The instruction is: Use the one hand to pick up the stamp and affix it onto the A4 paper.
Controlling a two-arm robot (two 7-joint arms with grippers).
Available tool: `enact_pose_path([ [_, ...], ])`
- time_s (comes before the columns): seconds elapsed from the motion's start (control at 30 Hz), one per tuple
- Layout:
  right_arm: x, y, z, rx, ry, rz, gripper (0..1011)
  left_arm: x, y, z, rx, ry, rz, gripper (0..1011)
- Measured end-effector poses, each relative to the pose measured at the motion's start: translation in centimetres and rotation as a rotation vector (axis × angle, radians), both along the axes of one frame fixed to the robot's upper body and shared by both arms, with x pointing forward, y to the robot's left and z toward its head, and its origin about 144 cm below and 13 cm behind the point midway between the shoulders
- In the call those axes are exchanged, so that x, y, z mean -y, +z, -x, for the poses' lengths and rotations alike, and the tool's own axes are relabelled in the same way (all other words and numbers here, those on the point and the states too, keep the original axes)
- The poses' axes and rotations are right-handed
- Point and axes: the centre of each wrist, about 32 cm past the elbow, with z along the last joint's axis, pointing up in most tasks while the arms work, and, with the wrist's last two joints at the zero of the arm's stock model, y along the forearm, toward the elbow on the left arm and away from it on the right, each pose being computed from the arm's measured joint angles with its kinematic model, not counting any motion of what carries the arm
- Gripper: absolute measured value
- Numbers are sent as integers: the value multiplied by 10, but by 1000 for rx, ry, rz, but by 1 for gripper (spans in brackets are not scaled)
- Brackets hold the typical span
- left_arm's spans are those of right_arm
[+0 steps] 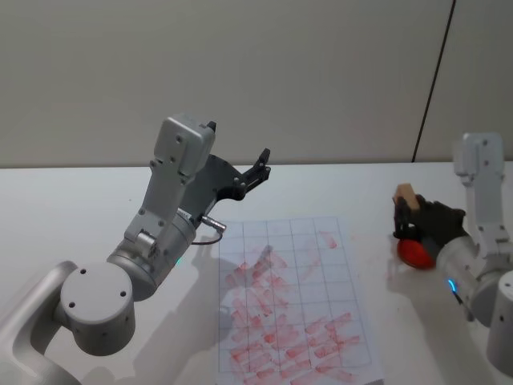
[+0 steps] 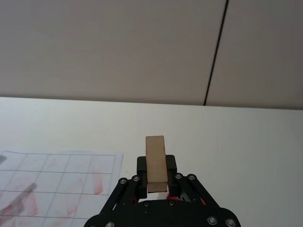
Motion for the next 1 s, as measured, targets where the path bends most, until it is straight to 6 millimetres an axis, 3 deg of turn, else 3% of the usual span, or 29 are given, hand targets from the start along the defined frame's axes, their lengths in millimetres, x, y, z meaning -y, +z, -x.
enact_pose_path([
  [0.37,-21,11,6,3,106,12,217,0,0,0,0,0,0,1001],
  [1.0,-47,-19,5,-123,196,69,217,0,0,0,0,0,0,1001],
])
